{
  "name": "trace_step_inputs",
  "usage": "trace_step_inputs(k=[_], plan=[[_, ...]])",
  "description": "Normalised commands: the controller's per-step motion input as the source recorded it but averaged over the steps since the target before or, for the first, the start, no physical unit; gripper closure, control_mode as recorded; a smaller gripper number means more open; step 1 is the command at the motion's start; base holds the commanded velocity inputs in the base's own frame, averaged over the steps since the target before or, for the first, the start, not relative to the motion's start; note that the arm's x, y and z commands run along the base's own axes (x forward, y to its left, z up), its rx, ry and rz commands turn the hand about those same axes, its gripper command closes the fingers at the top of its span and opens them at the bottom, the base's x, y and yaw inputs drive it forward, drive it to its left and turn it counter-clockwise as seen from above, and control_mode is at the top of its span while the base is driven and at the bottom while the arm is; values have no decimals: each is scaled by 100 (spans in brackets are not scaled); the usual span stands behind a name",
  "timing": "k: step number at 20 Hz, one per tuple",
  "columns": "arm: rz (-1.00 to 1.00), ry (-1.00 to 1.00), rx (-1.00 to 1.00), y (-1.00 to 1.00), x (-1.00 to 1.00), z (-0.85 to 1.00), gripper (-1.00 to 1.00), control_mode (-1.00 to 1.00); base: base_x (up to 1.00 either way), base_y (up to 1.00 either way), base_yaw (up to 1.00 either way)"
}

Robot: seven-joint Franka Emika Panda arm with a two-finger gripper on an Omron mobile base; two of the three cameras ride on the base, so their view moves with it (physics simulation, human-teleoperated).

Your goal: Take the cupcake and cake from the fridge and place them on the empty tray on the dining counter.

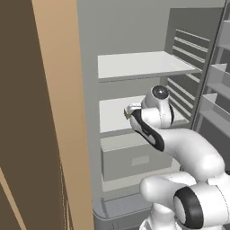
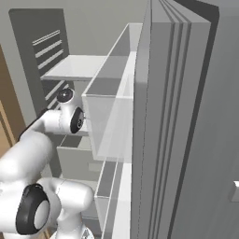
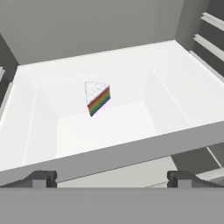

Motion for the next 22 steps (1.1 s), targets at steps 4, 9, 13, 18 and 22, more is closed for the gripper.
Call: trace_step_inputs(k=[4,9,13,18,22], plan=[[0,0,0,6,36,-18,-100,-100,0,0,0],[0,0,0,6,36,-17,-100,-100,0,0,0],[0,0,0,6,37,-18,-100,-100,0,0,0],[0,0,0,6,39,-17,-100,-100,0,0,0],[0,0,0,3,39,-16,-100,-100,0,0,0]])
